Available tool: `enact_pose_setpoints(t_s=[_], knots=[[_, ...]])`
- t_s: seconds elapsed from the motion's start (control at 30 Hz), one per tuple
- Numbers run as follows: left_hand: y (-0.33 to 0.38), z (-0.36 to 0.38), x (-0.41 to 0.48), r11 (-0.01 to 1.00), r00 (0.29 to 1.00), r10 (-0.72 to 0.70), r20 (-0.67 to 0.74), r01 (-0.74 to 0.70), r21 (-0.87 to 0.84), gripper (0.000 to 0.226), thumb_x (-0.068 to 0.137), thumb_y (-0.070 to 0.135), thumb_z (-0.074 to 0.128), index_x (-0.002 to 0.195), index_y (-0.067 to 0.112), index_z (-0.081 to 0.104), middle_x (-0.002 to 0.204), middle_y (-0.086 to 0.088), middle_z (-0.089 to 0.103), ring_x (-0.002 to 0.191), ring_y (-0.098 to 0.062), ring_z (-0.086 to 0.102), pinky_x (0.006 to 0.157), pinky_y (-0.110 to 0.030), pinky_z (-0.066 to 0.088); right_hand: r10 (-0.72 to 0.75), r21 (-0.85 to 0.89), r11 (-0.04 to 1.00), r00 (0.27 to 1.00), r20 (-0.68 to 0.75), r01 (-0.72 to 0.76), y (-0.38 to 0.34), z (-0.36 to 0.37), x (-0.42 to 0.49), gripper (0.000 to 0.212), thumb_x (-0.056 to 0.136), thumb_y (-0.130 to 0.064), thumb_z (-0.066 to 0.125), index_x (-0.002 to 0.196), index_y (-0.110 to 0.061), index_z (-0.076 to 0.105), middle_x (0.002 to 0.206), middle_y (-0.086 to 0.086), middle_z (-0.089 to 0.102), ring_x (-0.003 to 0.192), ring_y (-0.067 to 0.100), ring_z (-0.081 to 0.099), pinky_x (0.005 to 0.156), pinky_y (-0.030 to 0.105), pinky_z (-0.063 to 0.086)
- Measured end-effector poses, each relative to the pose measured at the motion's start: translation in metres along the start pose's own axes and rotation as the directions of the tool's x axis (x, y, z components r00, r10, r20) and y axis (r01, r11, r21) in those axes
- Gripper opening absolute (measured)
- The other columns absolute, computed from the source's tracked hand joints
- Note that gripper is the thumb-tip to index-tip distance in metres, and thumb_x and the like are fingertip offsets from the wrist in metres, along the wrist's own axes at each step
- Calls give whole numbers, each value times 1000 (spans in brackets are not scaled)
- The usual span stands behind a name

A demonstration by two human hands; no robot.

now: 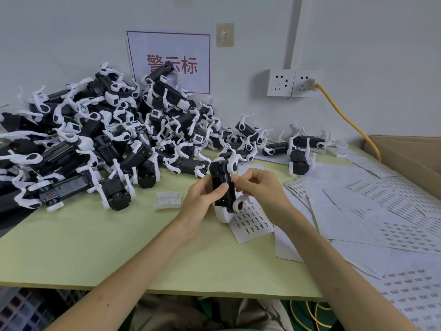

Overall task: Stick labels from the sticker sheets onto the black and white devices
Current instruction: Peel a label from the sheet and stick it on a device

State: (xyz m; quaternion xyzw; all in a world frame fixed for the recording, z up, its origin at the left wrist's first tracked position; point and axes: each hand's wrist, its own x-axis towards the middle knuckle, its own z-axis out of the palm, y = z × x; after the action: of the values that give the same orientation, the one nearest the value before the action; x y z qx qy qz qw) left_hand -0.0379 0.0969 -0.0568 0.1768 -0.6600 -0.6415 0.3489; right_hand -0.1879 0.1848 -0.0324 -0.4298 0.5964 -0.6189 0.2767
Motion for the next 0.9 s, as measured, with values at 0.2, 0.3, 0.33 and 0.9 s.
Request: enact_pose_setpoints(t_s=[0.2, 0.3, 0.33, 0.9], knots=[[4, -1, 2, 970, 986, -162, 38, 167, -176, 30, 85, 35, 62, 104, 20, 80, 111, -9, 75, 100, -16, 69, 87, -34, 50, 0, 98, 995, 993, 121, -12, -3, 3, -4, 16, 96, -17, 69, 85, -7, 63, 76, 6, 65, 70, 16, 62, 72, 25, 51], [5, -3, 2, 928, 970, -212, 121, 239, -286, 30, 86, 35, 60, 102, 18, 80, 106, -7, 74, 97, -17, 69, 82, -29, 54, -7, 113, 993, 986, 164, -12, -3, 4, -4, 15, 98, -15, 67, 85, -8, 62, 78, 10, 63, 70, 20, 62, 74, 27, 52], [5, -3, 3, 924, 968, -209, 135, 241, -298, 31, 87, 34, 59, 103, 17, 79, 106, -7, 73, 97, -19, 69, 83, -29, 54, -14, 121, 993, 986, 168, -6, -3, 4, -4, 16, 97, -15, 67, 85, -8, 61, 77, 8, 62, 69, 20, 61, 73, 27, 53], [5, 3, 1, 977, 976, -213, 49, 211, 45, 31, 81, 64, 60, 85, 39, 78, 87, 7, 76, 83, -8, 71, 74, -22, 51, -72, 78, 995, 971, 229, 55, 3, 8, -4, 22, 102, -2, 56, 82, -9, 52, 71, 1, 61, 66, 16, 60, 75, 34, 57]])
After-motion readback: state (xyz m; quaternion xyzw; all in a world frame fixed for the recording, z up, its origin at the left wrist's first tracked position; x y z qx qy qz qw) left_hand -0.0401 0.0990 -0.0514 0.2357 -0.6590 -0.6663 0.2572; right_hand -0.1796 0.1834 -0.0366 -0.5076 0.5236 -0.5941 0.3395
